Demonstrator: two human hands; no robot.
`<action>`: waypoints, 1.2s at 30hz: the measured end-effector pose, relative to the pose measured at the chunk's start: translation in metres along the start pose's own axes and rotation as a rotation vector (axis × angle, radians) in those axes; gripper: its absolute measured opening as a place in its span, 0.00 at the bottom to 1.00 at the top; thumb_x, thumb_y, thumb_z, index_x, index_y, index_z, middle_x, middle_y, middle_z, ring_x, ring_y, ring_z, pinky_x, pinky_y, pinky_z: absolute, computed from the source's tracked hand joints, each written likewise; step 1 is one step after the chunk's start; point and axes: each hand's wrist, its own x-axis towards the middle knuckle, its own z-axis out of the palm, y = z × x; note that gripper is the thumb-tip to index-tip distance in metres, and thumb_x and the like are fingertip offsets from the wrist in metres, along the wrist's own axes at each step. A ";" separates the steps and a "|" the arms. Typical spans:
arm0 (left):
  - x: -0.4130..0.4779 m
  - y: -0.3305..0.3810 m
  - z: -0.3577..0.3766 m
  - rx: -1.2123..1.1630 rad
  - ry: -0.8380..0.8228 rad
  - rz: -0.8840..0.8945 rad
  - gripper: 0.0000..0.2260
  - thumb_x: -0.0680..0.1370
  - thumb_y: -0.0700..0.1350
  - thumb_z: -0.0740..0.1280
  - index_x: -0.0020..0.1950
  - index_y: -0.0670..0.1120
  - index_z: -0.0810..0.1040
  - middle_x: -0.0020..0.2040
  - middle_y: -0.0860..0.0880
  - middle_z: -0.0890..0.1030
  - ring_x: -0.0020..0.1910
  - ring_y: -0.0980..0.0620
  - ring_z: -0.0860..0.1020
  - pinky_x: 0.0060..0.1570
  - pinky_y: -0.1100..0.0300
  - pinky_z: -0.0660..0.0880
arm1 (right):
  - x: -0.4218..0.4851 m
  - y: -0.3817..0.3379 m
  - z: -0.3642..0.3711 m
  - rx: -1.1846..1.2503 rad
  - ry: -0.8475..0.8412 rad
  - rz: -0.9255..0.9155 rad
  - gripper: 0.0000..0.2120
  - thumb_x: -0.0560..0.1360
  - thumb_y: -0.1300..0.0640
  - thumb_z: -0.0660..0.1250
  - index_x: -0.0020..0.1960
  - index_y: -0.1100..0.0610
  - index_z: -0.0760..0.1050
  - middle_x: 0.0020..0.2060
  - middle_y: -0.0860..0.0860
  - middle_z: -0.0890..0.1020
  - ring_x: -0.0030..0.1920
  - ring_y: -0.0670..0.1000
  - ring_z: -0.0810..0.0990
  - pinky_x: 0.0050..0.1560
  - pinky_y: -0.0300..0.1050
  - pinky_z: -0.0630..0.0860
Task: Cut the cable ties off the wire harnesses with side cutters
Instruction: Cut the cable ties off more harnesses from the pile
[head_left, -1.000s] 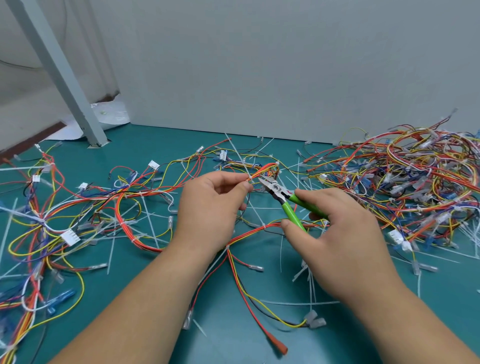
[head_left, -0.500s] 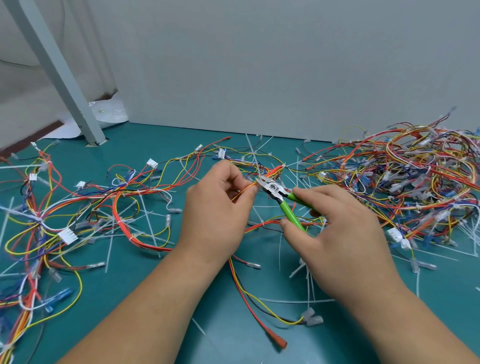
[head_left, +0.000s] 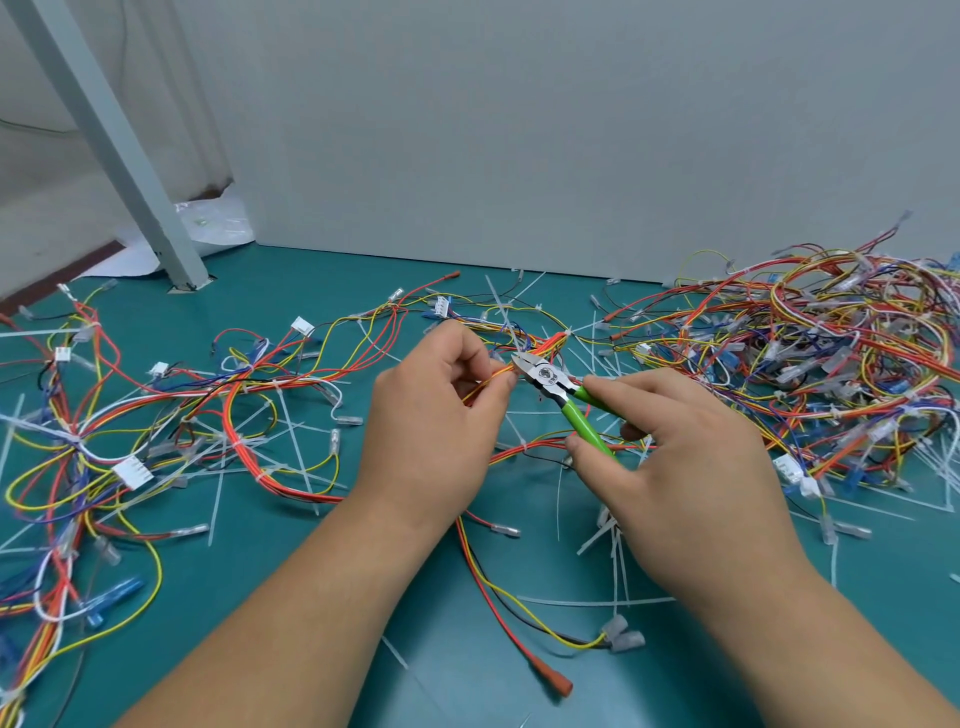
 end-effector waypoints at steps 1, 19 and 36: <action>0.000 0.000 0.000 -0.009 -0.003 -0.003 0.12 0.75 0.42 0.75 0.41 0.52 0.72 0.38 0.51 0.83 0.37 0.50 0.82 0.39 0.48 0.80 | 0.000 0.000 -0.001 0.006 -0.003 0.001 0.19 0.72 0.50 0.78 0.63 0.49 0.84 0.51 0.42 0.82 0.46 0.48 0.79 0.51 0.47 0.77; 0.012 0.007 -0.009 -0.457 -0.167 -0.449 0.10 0.80 0.41 0.70 0.45 0.50 0.69 0.46 0.48 0.88 0.39 0.52 0.84 0.31 0.64 0.72 | 0.010 0.001 -0.004 1.230 -0.141 0.655 0.16 0.69 0.49 0.72 0.49 0.60 0.84 0.42 0.53 0.83 0.35 0.49 0.77 0.30 0.43 0.69; 0.012 0.005 -0.012 -0.660 -0.333 -0.436 0.08 0.80 0.37 0.69 0.57 0.47 0.76 0.53 0.48 0.87 0.45 0.53 0.86 0.38 0.65 0.80 | 0.007 -0.001 0.001 1.348 -0.343 0.589 0.20 0.72 0.47 0.69 0.58 0.58 0.85 0.52 0.57 0.85 0.45 0.53 0.83 0.44 0.49 0.74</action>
